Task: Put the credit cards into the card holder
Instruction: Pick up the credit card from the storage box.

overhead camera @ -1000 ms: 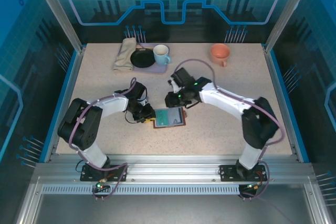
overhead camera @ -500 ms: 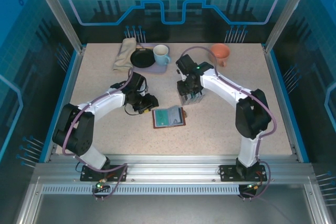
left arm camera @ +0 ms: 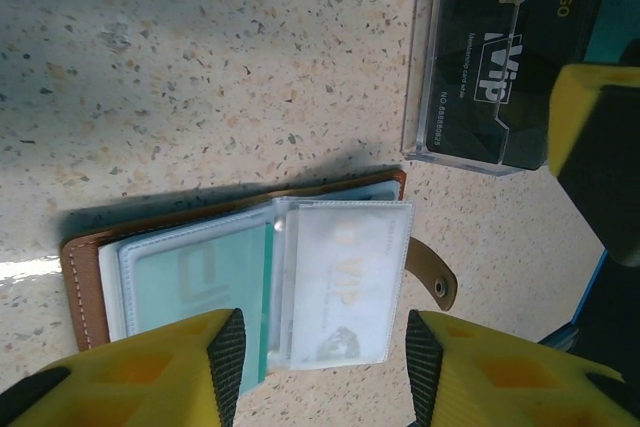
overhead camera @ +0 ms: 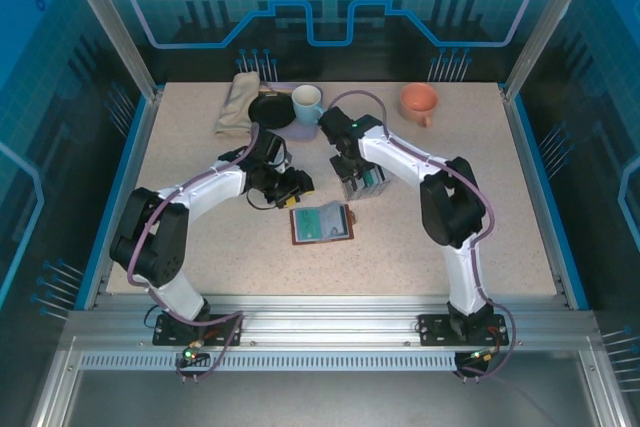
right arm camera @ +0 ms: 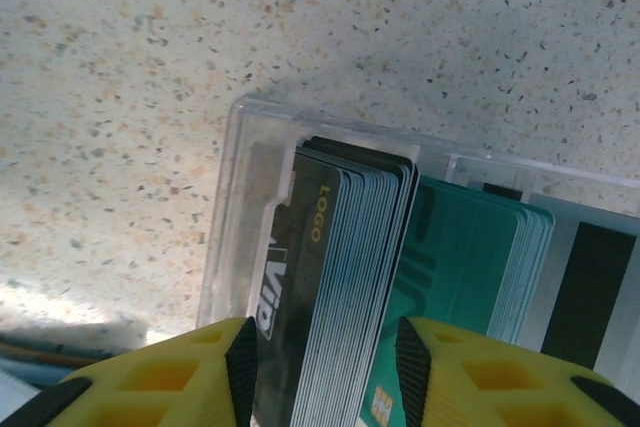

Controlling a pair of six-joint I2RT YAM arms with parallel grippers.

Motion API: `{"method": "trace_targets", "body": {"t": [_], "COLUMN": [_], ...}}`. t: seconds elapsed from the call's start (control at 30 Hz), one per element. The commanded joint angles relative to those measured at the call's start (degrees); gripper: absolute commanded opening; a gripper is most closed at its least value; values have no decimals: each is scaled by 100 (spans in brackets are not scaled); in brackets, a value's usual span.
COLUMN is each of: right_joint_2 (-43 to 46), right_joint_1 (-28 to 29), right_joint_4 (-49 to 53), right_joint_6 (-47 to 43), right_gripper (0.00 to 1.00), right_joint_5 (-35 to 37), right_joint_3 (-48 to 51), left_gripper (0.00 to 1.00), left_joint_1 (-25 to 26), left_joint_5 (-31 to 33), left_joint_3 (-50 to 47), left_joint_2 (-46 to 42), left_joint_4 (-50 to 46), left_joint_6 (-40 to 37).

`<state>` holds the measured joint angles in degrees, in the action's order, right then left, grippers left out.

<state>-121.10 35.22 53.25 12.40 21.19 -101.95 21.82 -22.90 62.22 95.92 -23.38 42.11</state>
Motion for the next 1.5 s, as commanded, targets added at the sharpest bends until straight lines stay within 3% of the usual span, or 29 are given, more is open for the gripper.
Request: {"method": "trace_targets", "body": {"t": [0.0,0.43,0.93,1.2,1.27,1.47], "right_joint_2": [-235,-564,-116,-48,-63,-37], "right_joint_1": [98,167,176,170,176,158], "right_joint_4": [255,235,256,212,220,227], "right_joint_6": [-133,-142,-195,-199,-218,-184], "right_gripper": [44,45,42,34,27,18], "right_joint_5": [433,925,1148,1080,1043,905], "right_joint_3": [-237,-277,-186,-97,-105,-71], "left_gripper": [50,50,50,50,50,50], "left_joint_1": [34,38,41,41,39,39], "left_joint_5": [-153,-98,-119,-110,-105,-109], "left_joint_3": [129,-21,25,19,19,16], "left_joint_2": [39,-21,23,22,30,50], "left_joint_4": [84,93,64,52,48,27], "left_joint_6": [96,113,96,104,105,96]}}
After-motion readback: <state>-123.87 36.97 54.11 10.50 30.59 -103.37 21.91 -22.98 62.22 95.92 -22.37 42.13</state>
